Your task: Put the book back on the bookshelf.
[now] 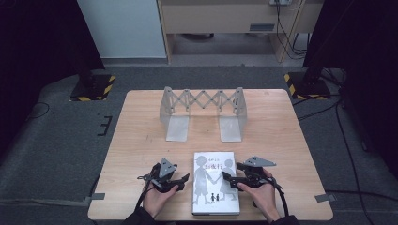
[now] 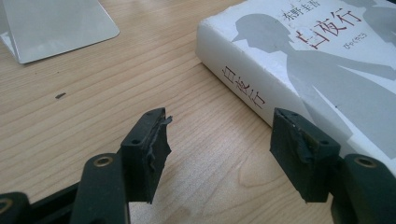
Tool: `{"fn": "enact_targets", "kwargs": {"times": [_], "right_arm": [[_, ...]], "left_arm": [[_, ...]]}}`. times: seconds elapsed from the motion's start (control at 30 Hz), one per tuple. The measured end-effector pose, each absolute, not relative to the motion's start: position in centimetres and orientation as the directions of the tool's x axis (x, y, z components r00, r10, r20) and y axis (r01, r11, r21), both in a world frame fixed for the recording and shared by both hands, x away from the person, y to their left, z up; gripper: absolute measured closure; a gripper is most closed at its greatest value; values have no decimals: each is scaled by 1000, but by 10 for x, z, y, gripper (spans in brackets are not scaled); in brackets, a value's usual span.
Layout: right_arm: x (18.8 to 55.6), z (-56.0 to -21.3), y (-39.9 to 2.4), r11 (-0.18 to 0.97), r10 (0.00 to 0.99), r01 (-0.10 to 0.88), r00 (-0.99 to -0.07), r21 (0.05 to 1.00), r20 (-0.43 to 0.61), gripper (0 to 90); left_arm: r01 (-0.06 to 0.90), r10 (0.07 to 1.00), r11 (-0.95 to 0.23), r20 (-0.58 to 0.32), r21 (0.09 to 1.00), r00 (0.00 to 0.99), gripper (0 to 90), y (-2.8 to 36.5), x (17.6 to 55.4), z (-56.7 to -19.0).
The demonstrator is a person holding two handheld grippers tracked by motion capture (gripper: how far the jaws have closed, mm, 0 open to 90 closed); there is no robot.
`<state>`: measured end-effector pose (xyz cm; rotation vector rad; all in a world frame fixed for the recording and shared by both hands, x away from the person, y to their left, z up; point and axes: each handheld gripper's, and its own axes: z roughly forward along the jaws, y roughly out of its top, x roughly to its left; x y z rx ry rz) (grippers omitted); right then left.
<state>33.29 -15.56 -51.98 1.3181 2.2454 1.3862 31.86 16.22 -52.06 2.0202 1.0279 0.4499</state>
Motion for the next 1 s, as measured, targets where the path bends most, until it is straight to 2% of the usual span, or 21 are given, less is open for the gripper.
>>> {"fn": "enact_targets", "kwargs": {"times": [0.3, 0.8, 1.0], "right_arm": [[334, -524, -153, 159, 755, 591, -589, 791, 289, 228], [337, -528, -150, 133, 740, 603, -588, 787, 326, 205], [339, -528, -149, 134, 738, 598, -593, 790, 323, 199]], "left_arm": [[510, 801, -388, 8, 768, 599, 283, 161, 321, -527], [529, 785, -430, 14, 731, 619, 208, 156, 325, -535], [556, 798, -422, 4, 716, 602, 115, 156, 328, -536]]}}
